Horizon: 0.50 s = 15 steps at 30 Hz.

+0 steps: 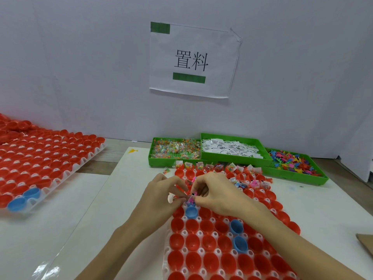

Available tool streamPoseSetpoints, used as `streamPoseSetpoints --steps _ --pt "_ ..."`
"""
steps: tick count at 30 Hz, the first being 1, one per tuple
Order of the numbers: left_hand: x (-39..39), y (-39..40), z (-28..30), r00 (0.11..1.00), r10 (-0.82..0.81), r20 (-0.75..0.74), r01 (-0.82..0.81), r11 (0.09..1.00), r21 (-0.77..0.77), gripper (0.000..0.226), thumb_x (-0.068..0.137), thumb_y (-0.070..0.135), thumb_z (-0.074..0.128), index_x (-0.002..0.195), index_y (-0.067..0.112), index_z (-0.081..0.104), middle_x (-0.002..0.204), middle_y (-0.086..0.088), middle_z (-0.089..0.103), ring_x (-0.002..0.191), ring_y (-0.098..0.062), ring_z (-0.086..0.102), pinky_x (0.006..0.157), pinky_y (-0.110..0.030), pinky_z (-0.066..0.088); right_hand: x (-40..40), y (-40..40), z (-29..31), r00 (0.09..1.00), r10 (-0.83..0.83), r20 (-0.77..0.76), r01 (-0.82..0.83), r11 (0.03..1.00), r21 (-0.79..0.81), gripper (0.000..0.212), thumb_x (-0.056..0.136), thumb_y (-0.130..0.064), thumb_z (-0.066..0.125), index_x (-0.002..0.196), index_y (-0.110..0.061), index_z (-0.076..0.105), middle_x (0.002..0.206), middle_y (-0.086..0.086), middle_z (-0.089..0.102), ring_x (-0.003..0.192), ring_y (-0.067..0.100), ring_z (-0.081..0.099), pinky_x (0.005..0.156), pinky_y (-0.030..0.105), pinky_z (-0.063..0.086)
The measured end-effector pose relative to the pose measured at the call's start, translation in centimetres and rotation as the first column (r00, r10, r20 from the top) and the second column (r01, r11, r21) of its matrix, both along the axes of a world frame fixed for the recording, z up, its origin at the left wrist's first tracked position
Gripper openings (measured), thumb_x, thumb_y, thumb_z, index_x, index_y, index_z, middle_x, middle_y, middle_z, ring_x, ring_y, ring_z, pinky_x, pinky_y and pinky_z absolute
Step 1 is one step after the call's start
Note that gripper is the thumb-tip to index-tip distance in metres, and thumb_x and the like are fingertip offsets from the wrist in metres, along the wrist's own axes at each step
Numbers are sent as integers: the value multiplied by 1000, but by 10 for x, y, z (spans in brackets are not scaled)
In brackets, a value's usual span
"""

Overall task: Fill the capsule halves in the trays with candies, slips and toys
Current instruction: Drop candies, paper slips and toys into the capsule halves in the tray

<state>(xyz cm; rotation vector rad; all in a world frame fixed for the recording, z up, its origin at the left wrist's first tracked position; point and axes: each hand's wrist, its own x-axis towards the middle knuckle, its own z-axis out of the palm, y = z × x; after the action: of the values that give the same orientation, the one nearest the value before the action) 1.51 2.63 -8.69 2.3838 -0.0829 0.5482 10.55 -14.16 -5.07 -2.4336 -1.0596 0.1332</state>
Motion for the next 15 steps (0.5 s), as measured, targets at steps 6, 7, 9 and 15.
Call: streamPoseSetpoints --steps 6,7,9,15 --pt "2 -10 -7 996 58 65 -56 998 -25 27 83 11 81 97 30 67 89 8 72 98 15 44 78 -1 35 2 3 5 998 12 62 -10 999 -38 8 90 -17 75 96 -14 78 86 -3 73 78 5 67 75 23 59" --pt "3 -10 -8 995 69 69 -67 997 -29 30 82 12 82 96 33 65 87 11 72 97 13 44 77 -1 35 2 3 5 998 10 57 -8 999 -37 8 90 -18 76 97 -15 78 86 -3 73 78 5 67 74 21 59" --pt "3 -9 -8 993 88 76 -86 996 -26 34 80 14 85 95 35 64 81 19 71 95 6 44 74 -4 35 1 4 4 999 5 51 -3 999 -38 10 90 -17 74 99 -14 77 88 -2 73 79 6 67 74 21 58" --pt "5 -8 -8 987 125 105 -133 989 66 27 78 20 88 90 27 65 86 17 64 88 -7 43 70 -11 37 -2 7 1 999 -14 50 16 999 -37 11 91 -15 70 100 -12 76 91 -2 72 82 8 67 77 27 60"
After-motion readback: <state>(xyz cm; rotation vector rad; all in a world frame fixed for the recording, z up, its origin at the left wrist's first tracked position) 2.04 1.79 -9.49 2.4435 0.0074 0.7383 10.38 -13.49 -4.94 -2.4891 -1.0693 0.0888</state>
